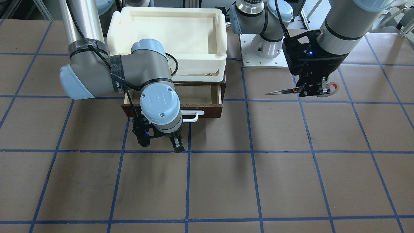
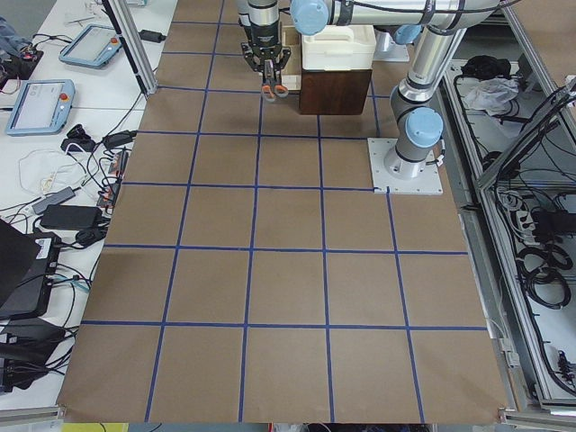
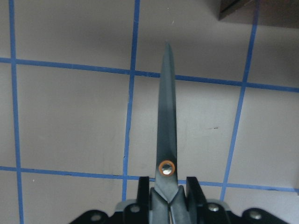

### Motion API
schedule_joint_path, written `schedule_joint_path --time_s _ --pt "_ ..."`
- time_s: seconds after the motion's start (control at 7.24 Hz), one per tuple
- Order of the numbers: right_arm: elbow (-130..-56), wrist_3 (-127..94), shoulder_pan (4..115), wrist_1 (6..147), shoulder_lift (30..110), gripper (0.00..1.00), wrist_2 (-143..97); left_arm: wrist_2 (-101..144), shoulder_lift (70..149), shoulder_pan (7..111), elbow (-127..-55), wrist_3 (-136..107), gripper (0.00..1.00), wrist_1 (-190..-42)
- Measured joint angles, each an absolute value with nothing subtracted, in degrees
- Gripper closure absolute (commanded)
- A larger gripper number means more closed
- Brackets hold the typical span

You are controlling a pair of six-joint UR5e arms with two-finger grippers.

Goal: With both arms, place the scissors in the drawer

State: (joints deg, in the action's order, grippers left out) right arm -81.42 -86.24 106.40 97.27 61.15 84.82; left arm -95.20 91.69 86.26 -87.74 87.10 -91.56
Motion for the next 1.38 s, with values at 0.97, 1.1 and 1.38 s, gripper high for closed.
schedule_joint_path --time_s 0.97,1.1,1.38 --pt "-78.8 -83.22 105.64 98.62 59.6 0.0 86.01 -91.96 91.58 86.57 -89.47 83.93 1.0 -83.24" --pt "-78.51 -83.14 105.63 98.62 59.59 0.0 86.06 -91.91 91.38 86.57 -89.55 83.85 1.0 -83.17" --pt "-78.04 -82.29 105.64 98.61 59.56 0.0 86.16 -91.93 91.16 86.55 -89.57 83.77 1.0 -83.15"
